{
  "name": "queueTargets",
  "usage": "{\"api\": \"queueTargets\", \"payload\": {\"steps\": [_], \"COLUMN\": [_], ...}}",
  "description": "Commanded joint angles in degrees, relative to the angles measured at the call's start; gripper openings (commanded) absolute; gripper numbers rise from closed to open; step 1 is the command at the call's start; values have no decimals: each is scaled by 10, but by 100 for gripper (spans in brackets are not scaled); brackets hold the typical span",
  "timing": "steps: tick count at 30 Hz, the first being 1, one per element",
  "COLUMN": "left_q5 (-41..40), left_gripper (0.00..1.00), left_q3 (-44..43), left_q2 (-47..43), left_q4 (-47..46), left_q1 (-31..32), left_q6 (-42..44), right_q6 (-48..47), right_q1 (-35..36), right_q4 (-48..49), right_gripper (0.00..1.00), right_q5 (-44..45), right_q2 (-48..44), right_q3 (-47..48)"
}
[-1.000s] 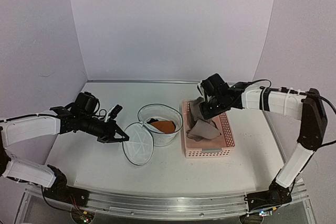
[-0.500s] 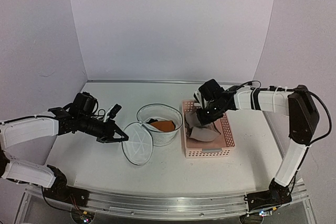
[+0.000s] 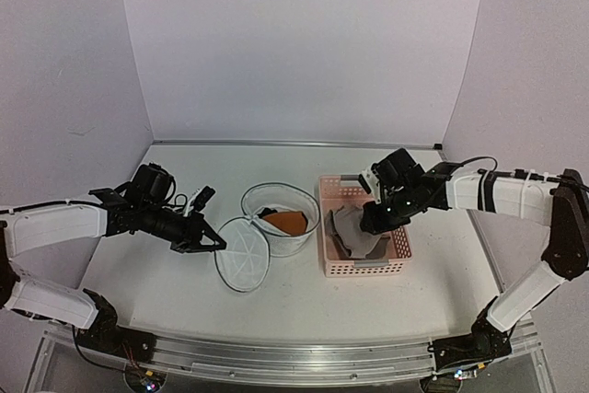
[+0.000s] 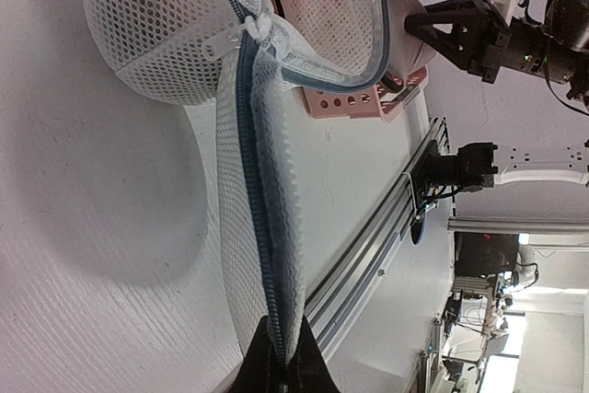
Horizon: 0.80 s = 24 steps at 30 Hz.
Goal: Unzip the laundry bag and remove the bra
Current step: Place the bra in the bin.
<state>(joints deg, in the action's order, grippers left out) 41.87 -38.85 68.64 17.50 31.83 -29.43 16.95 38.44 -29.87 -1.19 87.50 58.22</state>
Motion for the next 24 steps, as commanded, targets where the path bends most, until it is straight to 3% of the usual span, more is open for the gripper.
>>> {"api": "queueTargets", "payload": {"steps": [1, 14, 24], "left_q5": [8, 4, 5], "left_gripper": [0, 0, 0], "left_q3": [-17, -14, -11], "left_q2": [3, 3, -2], "left_q4": [-25, -25, -25], "left_q1": [-3, -3, -3], "left_q6": [13, 11, 12], "right_q6": [22, 6, -43], "right_q1": [3, 2, 1], "right_q4": [30, 15, 55], "right_gripper": [25, 56, 90], "right_q5": [-32, 88, 89], "right_q2": [2, -85, -158], "right_q3": [-29, -5, 38]}}
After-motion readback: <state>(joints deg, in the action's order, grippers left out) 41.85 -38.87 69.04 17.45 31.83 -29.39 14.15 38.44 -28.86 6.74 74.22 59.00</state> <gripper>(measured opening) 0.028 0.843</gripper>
